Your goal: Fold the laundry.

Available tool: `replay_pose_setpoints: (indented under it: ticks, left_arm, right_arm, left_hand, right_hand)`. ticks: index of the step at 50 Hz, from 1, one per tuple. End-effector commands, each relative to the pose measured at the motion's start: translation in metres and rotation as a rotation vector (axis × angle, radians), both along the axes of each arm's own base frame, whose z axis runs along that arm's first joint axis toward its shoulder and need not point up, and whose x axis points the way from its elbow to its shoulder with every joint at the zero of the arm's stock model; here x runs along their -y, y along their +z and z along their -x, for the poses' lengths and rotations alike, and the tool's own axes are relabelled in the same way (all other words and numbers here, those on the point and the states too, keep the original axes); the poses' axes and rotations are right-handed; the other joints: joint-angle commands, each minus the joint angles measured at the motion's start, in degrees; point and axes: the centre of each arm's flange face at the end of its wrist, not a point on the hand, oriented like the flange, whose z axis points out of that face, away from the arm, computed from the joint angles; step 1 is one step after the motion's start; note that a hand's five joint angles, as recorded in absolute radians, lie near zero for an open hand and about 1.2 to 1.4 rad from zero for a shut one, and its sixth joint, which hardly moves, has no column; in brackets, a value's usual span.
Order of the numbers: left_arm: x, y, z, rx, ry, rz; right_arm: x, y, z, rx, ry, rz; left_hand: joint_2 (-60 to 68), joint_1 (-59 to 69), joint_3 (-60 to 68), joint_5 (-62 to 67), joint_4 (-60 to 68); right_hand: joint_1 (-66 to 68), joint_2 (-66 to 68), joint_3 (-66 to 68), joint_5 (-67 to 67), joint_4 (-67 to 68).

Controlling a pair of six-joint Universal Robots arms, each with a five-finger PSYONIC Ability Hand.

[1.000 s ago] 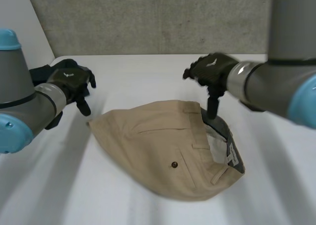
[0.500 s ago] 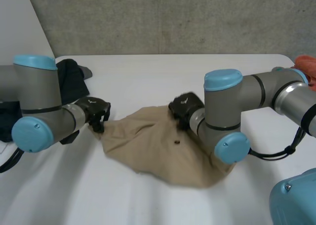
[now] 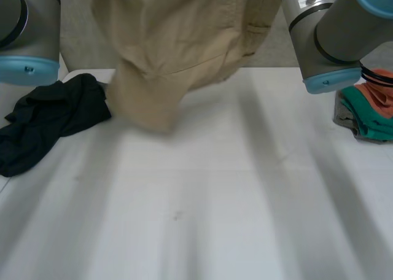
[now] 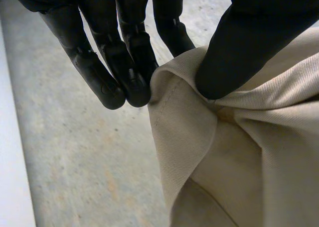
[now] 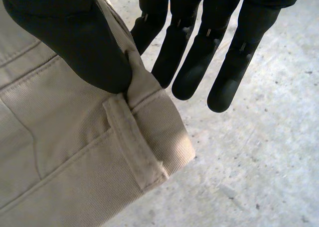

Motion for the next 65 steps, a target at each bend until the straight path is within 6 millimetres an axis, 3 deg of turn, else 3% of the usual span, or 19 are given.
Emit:
replay_pose_setpoints:
  ticks: [1, 2, 5, 8, 14, 18, 21, 25, 30, 33, 35, 36, 37, 41, 45, 51, 57, 60, 65]
  left_arm:
    - [-0.008, -0.065, 0.000, 0.095, -0.028, -0.218]
    - [-0.011, -0.085, -0.002, 0.122, -0.027, -0.280]
    - [-0.020, -0.115, -0.003, 0.169, -0.036, -0.377]
    - [-0.045, -0.166, -0.001, 0.274, -0.062, -0.535]
    - [-0.080, -0.224, -0.003, 0.478, -0.076, -0.711]
    - [-0.101, -0.243, -0.007, 0.584, -0.098, -0.817]
    - [-0.115, -0.249, -0.008, 0.642, -0.125, -0.881]
    - [-0.146, -0.250, -0.007, 0.744, -0.192, -0.975]
    - [-0.207, -0.253, -0.005, 1.022, -0.322, -1.087]
    - [-0.225, -0.252, -0.004, 1.111, -0.351, -1.103]
    - [-0.220, -0.249, 0.001, 1.095, -0.324, -1.054]
    - [-0.214, -0.247, 0.004, 1.073, -0.303, -1.034]
    - [-0.202, -0.242, 0.006, 1.026, -0.247, -0.993]
    - [-0.167, -0.226, 0.010, 0.890, -0.085, -0.876]
    - [-0.130, -0.209, 0.014, 0.756, -0.002, -0.761]
    - [-0.070, -0.214, 0.020, 0.673, 0.011, -0.682]
    - [-0.017, -0.245, 0.032, 0.745, -0.067, -0.665]
    - [0.000, -0.265, 0.030, 0.810, -0.061, -0.704]
    - [0.011, -0.289, 0.029, 0.870, -0.088, -0.763]
  right_arm:
    - [-0.010, -0.038, 0.015, -0.070, 0.039, -0.189]
    - [-0.015, -0.058, 0.018, -0.109, 0.053, -0.259]
    - [-0.028, -0.086, 0.022, -0.174, 0.090, -0.369]
    - [-0.056, -0.140, 0.031, -0.306, 0.158, -0.569]
    - [-0.092, -0.202, 0.057, -0.539, 0.160, -0.800]
    - [-0.109, -0.217, 0.074, -0.695, 0.144, -0.887]
    - [-0.122, -0.216, 0.085, -0.799, 0.143, -0.933]
    - [-0.148, -0.207, 0.101, -0.985, 0.176, -1.017]
    - [-0.188, -0.196, 0.117, -1.195, 0.258, -1.102]
    - [-0.192, -0.196, 0.116, -1.202, 0.253, -1.071]
    - [-0.190, -0.197, 0.113, -1.177, 0.235, -1.027]
    - [-0.188, -0.198, 0.112, -1.164, 0.227, -1.015]
    - [-0.185, -0.200, 0.110, -1.142, 0.211, -0.995]
    - [-0.173, -0.206, 0.108, -1.086, 0.167, -0.978]
    - [-0.164, -0.212, 0.109, -1.043, 0.144, -0.993]
    - [-0.159, -0.215, 0.108, -0.988, 0.126, -0.989]
    - [-0.154, -0.219, 0.105, -0.933, 0.110, -0.967]
    - [-0.154, -0.221, 0.105, -0.922, 0.108, -0.961]
    - [-0.156, -0.225, 0.105, -0.919, 0.108, -0.963]
  left_hand:
    - [11.6, 15.0, 12.0, 13.1, 11.5]
    - [11.6, 15.0, 12.0, 13.1, 11.5]
    - [11.6, 15.0, 12.0, 13.1, 11.5]
    - [11.6, 15.0, 12.0, 13.1, 11.5]
    - [11.6, 15.0, 12.0, 13.1, 11.5]
    - [11.6, 15.0, 12.0, 13.1, 11.5]
    - [11.6, 15.0, 12.0, 13.1, 11.5]
    - [11.6, 15.0, 12.0, 13.1, 11.5]
    - [11.6, 15.0, 12.0, 13.1, 11.5]
    - [11.6, 15.0, 12.0, 13.1, 11.5]
    - [8.9, 12.4, 9.3, 10.5, 8.9]
    - [-1.7, 1.7, -1.4, -0.2, -1.8]
    - [-26.2, -22.7, -25.8, -24.6, -26.2]
    - [-53.8, -50.3, -53.4, -52.3, -53.9]
    - [-55.3, -51.9, -55.0, -53.8, -55.4]
    - [-48.1, -44.7, -47.7, -46.6, -48.2]
    - [-40.0, -36.6, -39.7, -38.5, -40.1]
    - [-36.0, -32.6, -35.6, -34.5, -36.1]
    - [-36.5, -33.1, -36.1, -35.0, -36.6]
  right_hand:
    - [18.5, 13.0, 12.1, 12.8, 11.6]
    - [18.5, 13.0, 12.1, 12.8, 11.6]
    - [18.5, 13.0, 12.1, 12.8, 11.6]
    - [18.5, 13.0, 12.1, 12.8, 11.6]
    - [18.5, 13.0, 12.1, 12.8, 11.6]
    - [18.5, 13.0, 12.1, 12.8, 11.6]
    - [18.5, 13.0, 12.1, 12.8, 11.6]
    - [18.5, 13.0, 12.1, 12.8, 11.6]
    - [18.5, 13.0, 12.1, 12.8, 11.6]
    - [18.5, 13.0, 12.1, 12.8, 11.6]
    - [18.5, 13.0, 12.1, 12.8, 11.6]
    - [18.5, 13.0, 12.1, 12.8, 11.6]
    - [18.5, 13.0, 12.1, 12.8, 11.6]
    - [18.5, 13.0, 12.1, 12.8, 11.6]
    - [18.5, 13.0, 12.1, 12.8, 11.6]
    - [18.5, 13.0, 12.1, 12.8, 11.6]
    - [18.5, 13.0, 12.1, 12.8, 11.6]
    - [18.5, 13.0, 12.1, 12.8, 11.6]
    - [18.5, 13.0, 12.1, 12.8, 11.6]
